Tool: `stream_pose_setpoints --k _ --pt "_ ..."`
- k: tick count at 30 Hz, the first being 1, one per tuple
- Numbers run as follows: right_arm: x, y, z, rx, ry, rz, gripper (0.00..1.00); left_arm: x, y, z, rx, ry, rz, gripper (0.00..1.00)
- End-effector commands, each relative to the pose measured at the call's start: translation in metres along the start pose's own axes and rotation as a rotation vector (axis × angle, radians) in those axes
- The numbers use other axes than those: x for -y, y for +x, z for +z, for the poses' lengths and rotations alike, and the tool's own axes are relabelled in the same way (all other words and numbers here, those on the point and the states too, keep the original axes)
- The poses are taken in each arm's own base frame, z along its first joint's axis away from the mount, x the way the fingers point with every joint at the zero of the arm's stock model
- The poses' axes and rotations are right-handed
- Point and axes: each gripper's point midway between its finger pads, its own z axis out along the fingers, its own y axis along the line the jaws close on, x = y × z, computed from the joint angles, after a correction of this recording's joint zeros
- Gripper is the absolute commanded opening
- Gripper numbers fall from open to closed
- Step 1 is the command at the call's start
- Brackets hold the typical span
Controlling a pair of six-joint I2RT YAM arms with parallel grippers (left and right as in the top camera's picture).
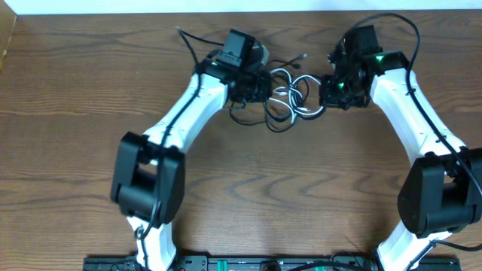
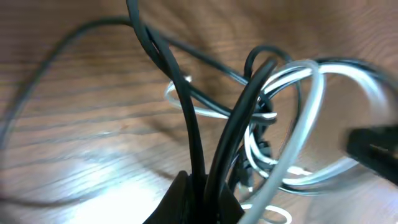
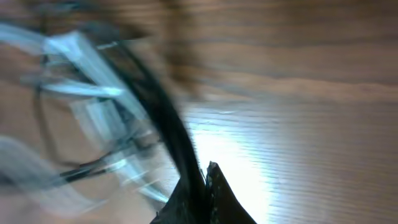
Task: Untangle cables
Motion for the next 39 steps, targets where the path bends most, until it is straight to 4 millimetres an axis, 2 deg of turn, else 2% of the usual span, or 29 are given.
stream_pose_setpoints --k 1,3,10,15,18,21,24,26,30,35,38,39 --pt "0.037 0.008 0.009 0.014 0.123 0.105 0.01 0.026 -0.031 -0.070 0.166 0.023 0.053 0.08" --pt "0.048 0.015 0.018 0.006 0.130 0.139 0.01 0.034 -0.035 -0.100 0.216 0.033 0.063 0.07" --pt "0.073 0.014 0.029 0.033 0.133 0.216 0.01 0.044 -0.039 -0.166 0.326 0.057 0.071 0.07" --pt "0.085 0.019 0.034 0.017 0.144 0.243 0.01 0.055 -0.047 -0.217 0.419 0.173 0.101 0.07" --pt "0.088 0.023 0.037 0.006 0.148 0.247 0.01 0.051 -0.051 -0.239 0.462 0.204 0.102 0.08" --pt "0.084 0.027 0.040 -0.013 0.118 0.203 0.01 0.048 -0.051 -0.249 0.463 0.244 0.098 0.08" --pt "0.057 0.025 0.041 -0.025 -0.039 0.085 0.01 0.048 -0.046 -0.245 0.432 0.267 0.106 0.08" --pt "0.040 0.023 0.040 -0.019 -0.138 0.031 0.01 0.046 -0.039 -0.235 0.394 0.258 0.120 0.07" --pt "0.017 0.022 0.034 -0.015 -0.268 -0.058 0.04 0.041 -0.029 -0.207 0.324 0.237 0.140 0.08" --pt "-0.012 0.016 0.015 0.016 -0.419 -0.161 0.10 0.032 -0.033 -0.169 0.285 0.153 0.137 0.08" --pt "-0.024 0.009 -0.004 0.059 -0.457 -0.187 0.11 0.036 -0.038 -0.147 0.277 0.145 0.161 0.17" --pt "-0.028 0.007 -0.013 0.080 -0.472 -0.203 0.13 0.040 -0.039 -0.139 0.272 0.150 0.172 0.25"
